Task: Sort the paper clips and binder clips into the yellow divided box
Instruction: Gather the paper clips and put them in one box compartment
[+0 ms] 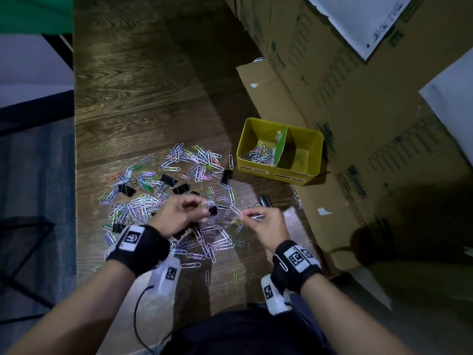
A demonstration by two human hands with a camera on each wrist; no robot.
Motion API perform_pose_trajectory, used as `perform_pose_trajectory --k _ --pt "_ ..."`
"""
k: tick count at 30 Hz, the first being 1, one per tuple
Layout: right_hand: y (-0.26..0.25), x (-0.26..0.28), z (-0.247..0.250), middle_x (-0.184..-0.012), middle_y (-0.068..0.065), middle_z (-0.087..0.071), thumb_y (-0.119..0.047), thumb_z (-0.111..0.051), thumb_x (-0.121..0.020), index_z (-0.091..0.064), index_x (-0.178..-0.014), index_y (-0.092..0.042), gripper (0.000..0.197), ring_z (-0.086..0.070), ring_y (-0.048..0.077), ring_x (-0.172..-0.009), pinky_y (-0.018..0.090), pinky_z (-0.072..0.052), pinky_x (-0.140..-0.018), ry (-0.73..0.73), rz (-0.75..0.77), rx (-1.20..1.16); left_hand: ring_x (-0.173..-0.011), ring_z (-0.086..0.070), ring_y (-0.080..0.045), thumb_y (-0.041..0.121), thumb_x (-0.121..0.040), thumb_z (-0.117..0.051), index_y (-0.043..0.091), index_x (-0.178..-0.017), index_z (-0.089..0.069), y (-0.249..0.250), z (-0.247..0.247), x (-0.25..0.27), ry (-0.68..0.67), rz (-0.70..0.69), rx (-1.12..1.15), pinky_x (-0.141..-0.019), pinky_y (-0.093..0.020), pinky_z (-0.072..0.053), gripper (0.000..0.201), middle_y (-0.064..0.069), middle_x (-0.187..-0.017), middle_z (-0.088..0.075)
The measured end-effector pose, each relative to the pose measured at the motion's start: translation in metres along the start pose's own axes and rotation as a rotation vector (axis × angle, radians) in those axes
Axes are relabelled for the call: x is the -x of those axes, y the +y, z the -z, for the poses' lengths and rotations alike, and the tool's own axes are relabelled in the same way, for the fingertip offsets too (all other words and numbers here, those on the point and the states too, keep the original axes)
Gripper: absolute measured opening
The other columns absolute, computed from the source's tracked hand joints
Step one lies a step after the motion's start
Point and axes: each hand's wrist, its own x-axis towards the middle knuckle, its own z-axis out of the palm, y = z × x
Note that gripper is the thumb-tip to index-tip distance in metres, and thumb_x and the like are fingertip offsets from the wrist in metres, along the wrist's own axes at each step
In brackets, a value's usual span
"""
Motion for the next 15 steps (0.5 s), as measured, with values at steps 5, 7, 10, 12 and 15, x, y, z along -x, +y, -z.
perform_pose_trajectory --k 5,7,10,12,15 --pt "-0.023 -0.006 0.018 -0.094 -0.004 -0.074 -0.023 -0.079 -0.073 -0.076 -0.075 -0.031 0.009 -0.067 0.02 -0.097 0.051 -0.045 -0.098 0.14 0.032 -0.196 -0.071 -0.066 -0.02 0.006 -0.078 -0.067 0.0 -0.09 -0.066 0.055 -0.003 -0.039 -0.025 -0.136 0.102 -0.073 -0.03 -0.056 0.013 -0.008 -0.076 -0.07" --pt "-0.035 -0.011 0.028 -0.084 -0.006 -0.075 -0.021 -0.079 -0.074 -0.076 -0.076 -0.031 0.011 -0.069 0.016 -0.084 0.048 -0.051 -0.09 0.178 0.08 -0.208 -0.062 -0.064 -0.014 0.0 -0.08 -0.064 -0.001 -0.089 -0.064 0.078 -0.013 -0.063 -0.032 -0.207 0.072 -0.066 -0.025 -0.056 0.008 -0.004 -0.066 -0.068" --pt "-0.056 -0.021 0.045 -0.078 -0.005 -0.075 -0.015 -0.079 -0.075 -0.074 -0.072 -0.03 0.016 -0.07 0.018 -0.077 0.037 -0.056 -0.077 0.226 0.147 -0.238 -0.056 -0.064 -0.011 -0.003 -0.081 -0.064 0.0 -0.09 -0.063 0.101 -0.032 -0.102 -0.008 -0.223 -0.006 -0.061 -0.025 -0.056 0.01 -0.006 -0.066 -0.068" --pt "-0.067 -0.033 0.054 -0.082 -0.003 -0.074 -0.011 -0.077 -0.076 -0.074 -0.076 -0.026 0.015 -0.07 0.018 -0.078 0.031 -0.055 -0.076 0.253 0.18 -0.255 -0.058 -0.065 -0.012 -0.001 -0.081 -0.066 0.004 -0.095 -0.063 0.107 -0.045 -0.125 0.025 -0.178 -0.092 -0.062 -0.026 -0.057 0.015 -0.015 -0.077 -0.069" --pt "-0.078 -0.062 0.066 -0.083 0.0 -0.073 -0.012 -0.076 -0.078 -0.073 -0.079 -0.021 0.01 -0.068 0.015 -0.076 0.029 -0.054 -0.078 0.313 0.174 -0.205 -0.081 -0.065 -0.016 0.016 -0.081 -0.07 0.012 -0.108 -0.066 0.109 -0.061 -0.146 0.06 -0.202 -0.53 -0.081 -0.026 -0.052 0.028 -0.011 -0.1 -0.071"
